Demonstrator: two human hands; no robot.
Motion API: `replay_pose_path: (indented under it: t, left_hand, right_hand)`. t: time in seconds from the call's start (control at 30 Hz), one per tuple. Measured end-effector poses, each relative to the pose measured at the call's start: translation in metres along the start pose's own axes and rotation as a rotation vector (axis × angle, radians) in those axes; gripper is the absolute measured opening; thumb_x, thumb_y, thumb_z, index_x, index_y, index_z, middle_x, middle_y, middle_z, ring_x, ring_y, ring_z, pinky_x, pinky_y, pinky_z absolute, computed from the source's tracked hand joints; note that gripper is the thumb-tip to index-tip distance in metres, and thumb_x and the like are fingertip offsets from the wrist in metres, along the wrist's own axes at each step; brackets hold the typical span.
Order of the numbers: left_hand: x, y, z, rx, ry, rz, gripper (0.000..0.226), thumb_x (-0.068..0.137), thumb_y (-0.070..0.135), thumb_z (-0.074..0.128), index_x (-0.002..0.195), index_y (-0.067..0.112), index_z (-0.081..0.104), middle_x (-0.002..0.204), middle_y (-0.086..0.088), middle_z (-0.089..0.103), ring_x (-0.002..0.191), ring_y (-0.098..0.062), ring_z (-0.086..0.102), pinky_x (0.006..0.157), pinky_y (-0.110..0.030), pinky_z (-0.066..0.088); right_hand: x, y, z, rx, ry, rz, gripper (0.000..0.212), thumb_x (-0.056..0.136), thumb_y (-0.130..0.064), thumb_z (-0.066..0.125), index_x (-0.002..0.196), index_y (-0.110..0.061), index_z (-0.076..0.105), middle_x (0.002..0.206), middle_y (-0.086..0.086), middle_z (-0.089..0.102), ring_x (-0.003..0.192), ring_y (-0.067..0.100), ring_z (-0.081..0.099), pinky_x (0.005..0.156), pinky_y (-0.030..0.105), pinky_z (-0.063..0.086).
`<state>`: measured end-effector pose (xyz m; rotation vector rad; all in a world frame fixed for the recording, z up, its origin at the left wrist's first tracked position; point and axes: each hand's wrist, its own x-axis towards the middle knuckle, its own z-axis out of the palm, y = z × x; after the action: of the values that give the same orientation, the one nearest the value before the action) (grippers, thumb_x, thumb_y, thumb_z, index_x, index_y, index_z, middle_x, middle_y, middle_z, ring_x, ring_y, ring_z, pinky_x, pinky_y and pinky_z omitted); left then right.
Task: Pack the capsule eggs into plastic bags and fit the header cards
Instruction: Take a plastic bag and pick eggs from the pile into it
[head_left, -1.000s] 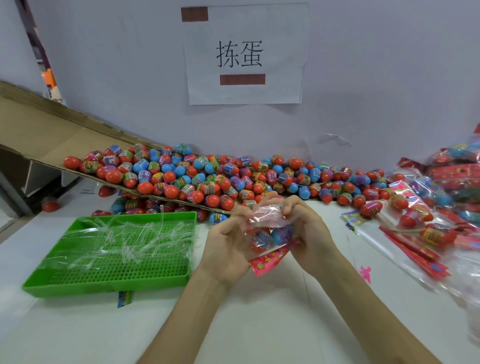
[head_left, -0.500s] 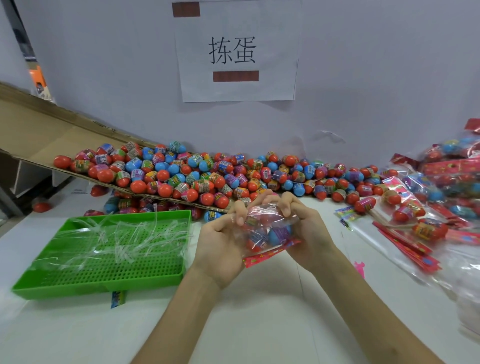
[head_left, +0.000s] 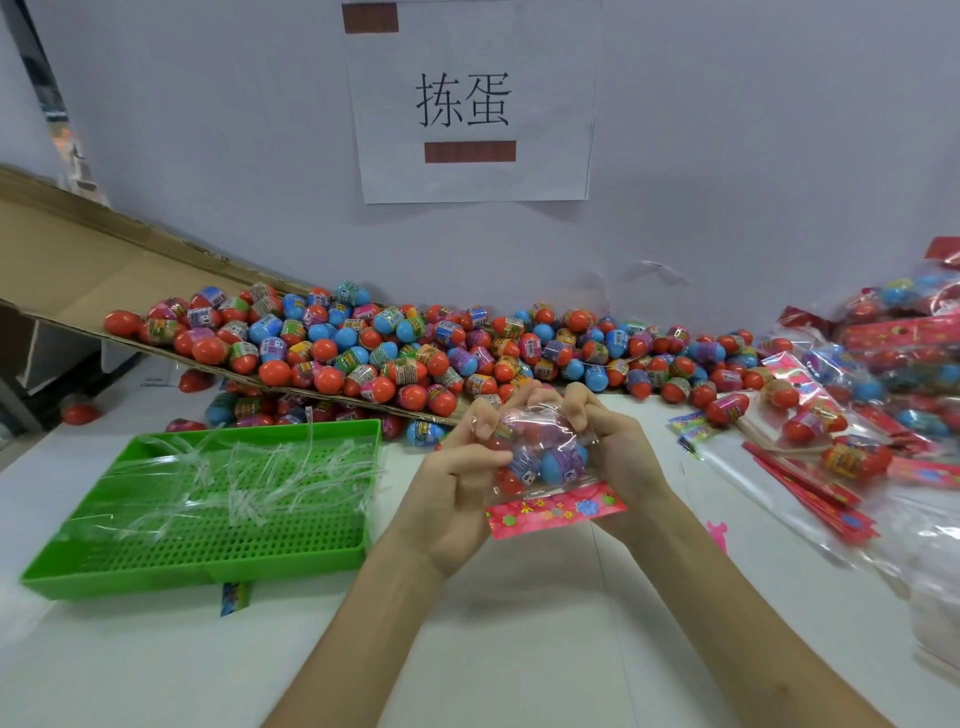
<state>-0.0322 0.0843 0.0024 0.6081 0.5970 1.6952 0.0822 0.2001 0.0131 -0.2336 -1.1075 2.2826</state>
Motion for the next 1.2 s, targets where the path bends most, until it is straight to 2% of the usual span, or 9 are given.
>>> replay_pose_path:
  t: [0.27, 0.37, 0.43, 0.57, 0.67, 0.8, 1.0, 1.13, 1.2]
  left_hand:
    - [0.002, 0.001, -0.003, -0.094, 0.026, -0.016, 0.054, 0.080, -0.014, 0.038, 0.125, 0.015, 0.039, 0.146, -0.013, 0.061, 0.132, -0.034, 0.060, 0.103, -0.050, 0.055]
    - [0.003, 0.001, -0.004, -0.106, -0.003, -0.024, 0.048, 0.081, -0.014, 0.035, 0.121, 0.000, 0.057, 0.148, -0.016, 0.059, 0.133, -0.035, 0.059, 0.109, -0.053, 0.049]
    - [0.002, 0.001, -0.004, -0.125, -0.015, -0.029, 0.058, 0.082, -0.014, 0.033, 0.128, -0.002, 0.067, 0.148, -0.017, 0.058, 0.134, -0.036, 0.059, 0.111, -0.054, 0.047]
    - [0.001, 0.002, -0.001, -0.100, -0.050, -0.001, 0.057, 0.081, -0.010, 0.037, 0.111, 0.012, 0.080, 0.144, -0.015, 0.062, 0.130, -0.034, 0.062, 0.104, -0.049, 0.054]
    - [0.000, 0.004, -0.001, -0.072, -0.049, 0.020, 0.060, 0.081, -0.008, 0.036, 0.103, 0.020, 0.084, 0.145, -0.016, 0.061, 0.134, -0.036, 0.059, 0.105, -0.050, 0.053]
    - [0.000, 0.005, 0.000, -0.131, -0.003, 0.035, 0.051, 0.079, -0.011, 0.037, 0.087, 0.014, 0.081, 0.144, -0.019, 0.061, 0.129, -0.039, 0.062, 0.097, -0.052, 0.058]
    - [0.000, 0.006, -0.001, -0.157, 0.011, 0.046, 0.051, 0.077, -0.011, 0.041, 0.113, 0.008, 0.073, 0.144, -0.021, 0.060, 0.130, -0.041, 0.061, 0.100, -0.052, 0.056]
    - [-0.002, 0.007, 0.000, -0.096, 0.008, 0.067, 0.053, 0.079, -0.008, 0.040, 0.090, 0.022, 0.083, 0.131, -0.015, 0.070, 0.124, -0.034, 0.066, 0.099, -0.048, 0.057]
    - [-0.001, 0.007, -0.001, -0.132, 0.026, 0.066, 0.054, 0.079, -0.009, 0.038, 0.093, 0.019, 0.083, 0.124, -0.017, 0.072, 0.117, -0.034, 0.070, 0.092, -0.046, 0.060]
  right_hand:
    - [0.001, 0.003, -0.002, 0.052, -0.007, -0.004, 0.021, 0.081, -0.003, 0.038, 0.063, -0.010, 0.046, 0.096, 0.016, 0.061, 0.093, 0.030, 0.061, 0.088, 0.043, 0.052]
    - [-0.001, 0.002, -0.005, 0.023, 0.028, 0.001, 0.025, 0.085, -0.013, 0.035, 0.064, -0.009, 0.048, 0.094, 0.015, 0.064, 0.088, 0.029, 0.059, 0.081, 0.040, 0.053]
    - [-0.003, -0.002, -0.003, 0.014, 0.003, 0.027, 0.031, 0.089, -0.024, 0.041, 0.065, -0.009, 0.053, 0.094, 0.013, 0.065, 0.083, 0.026, 0.062, 0.073, 0.036, 0.054]
    - [-0.003, -0.002, 0.005, -0.166, -0.013, 0.042, 0.009, 0.078, -0.017, 0.070, 0.071, -0.016, 0.063, 0.090, 0.005, 0.069, 0.082, 0.022, 0.071, 0.064, 0.033, 0.060]
    - [-0.001, 0.000, 0.002, -0.199, 0.014, 0.052, 0.017, 0.075, -0.005, 0.067, 0.073, -0.017, 0.055, 0.094, 0.006, 0.069, 0.085, 0.024, 0.072, 0.062, 0.032, 0.061]
    - [0.000, -0.002, -0.003, -0.174, -0.022, 0.085, 0.013, 0.081, -0.008, 0.064, 0.078, -0.020, 0.062, 0.098, 0.006, 0.071, 0.090, 0.026, 0.072, 0.067, 0.033, 0.062]
    - [0.000, -0.002, -0.011, -0.160, -0.056, 0.111, 0.025, 0.089, -0.016, 0.061, 0.104, -0.024, 0.079, 0.115, 0.007, 0.074, 0.105, 0.028, 0.072, 0.079, 0.036, 0.062]
    - [0.002, -0.002, -0.014, -0.088, -0.106, 0.100, 0.034, 0.090, -0.015, 0.062, 0.118, -0.027, 0.076, 0.129, 0.003, 0.070, 0.117, 0.028, 0.068, 0.084, 0.037, 0.061]
    - [0.002, -0.002, -0.016, -0.046, -0.132, 0.098, 0.039, 0.088, -0.015, 0.062, 0.124, -0.025, 0.074, 0.135, 0.003, 0.067, 0.123, 0.029, 0.065, 0.088, 0.039, 0.060]
